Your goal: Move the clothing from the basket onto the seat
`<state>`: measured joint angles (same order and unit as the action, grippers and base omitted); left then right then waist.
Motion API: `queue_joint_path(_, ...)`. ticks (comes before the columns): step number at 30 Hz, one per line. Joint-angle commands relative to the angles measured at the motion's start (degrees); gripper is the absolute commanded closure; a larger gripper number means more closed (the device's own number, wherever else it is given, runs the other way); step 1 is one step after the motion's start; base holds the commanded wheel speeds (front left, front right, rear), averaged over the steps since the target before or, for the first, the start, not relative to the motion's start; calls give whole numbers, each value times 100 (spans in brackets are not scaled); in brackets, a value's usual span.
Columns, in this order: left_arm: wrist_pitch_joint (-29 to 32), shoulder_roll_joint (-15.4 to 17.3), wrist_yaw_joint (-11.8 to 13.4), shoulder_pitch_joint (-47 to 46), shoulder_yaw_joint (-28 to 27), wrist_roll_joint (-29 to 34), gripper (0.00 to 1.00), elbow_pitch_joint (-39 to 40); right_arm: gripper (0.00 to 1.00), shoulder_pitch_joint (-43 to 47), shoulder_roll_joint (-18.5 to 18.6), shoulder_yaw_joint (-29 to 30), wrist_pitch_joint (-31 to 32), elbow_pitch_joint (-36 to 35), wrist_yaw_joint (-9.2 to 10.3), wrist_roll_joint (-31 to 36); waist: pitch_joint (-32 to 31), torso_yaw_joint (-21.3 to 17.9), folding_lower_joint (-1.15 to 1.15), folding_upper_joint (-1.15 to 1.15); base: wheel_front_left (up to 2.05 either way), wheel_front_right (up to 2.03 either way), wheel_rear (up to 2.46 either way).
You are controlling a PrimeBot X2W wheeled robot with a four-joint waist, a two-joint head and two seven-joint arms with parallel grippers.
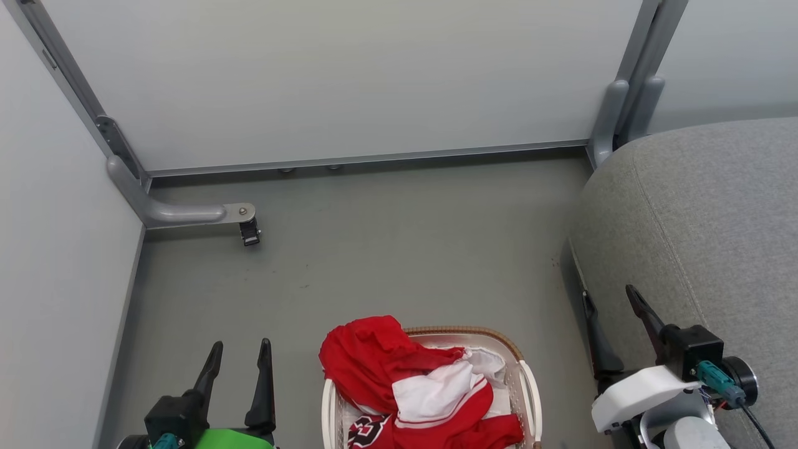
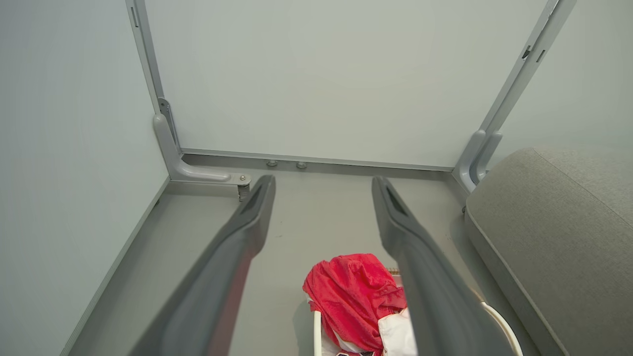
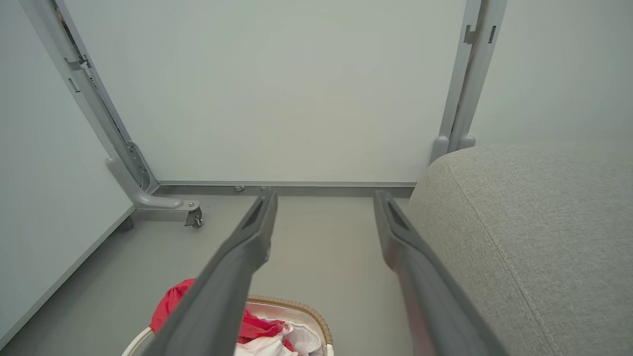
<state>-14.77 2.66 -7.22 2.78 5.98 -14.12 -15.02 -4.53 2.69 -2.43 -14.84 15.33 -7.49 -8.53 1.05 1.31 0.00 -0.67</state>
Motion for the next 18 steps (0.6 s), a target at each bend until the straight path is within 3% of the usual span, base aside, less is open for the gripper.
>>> queue_joint_path(1, -64, 40, -1, 54, 17, 82, 0, -9, 0, -8, 36, -9, -45, 12, 0, 91, 3, 2, 0, 67, 0, 0, 0)
queue_joint_path(18, -40, 39, -1, -1, 18, -34, 0, -112, 0, -10, 35, 8, -45, 25, 0, 55, 16, 9, 0, 67, 0, 0, 0)
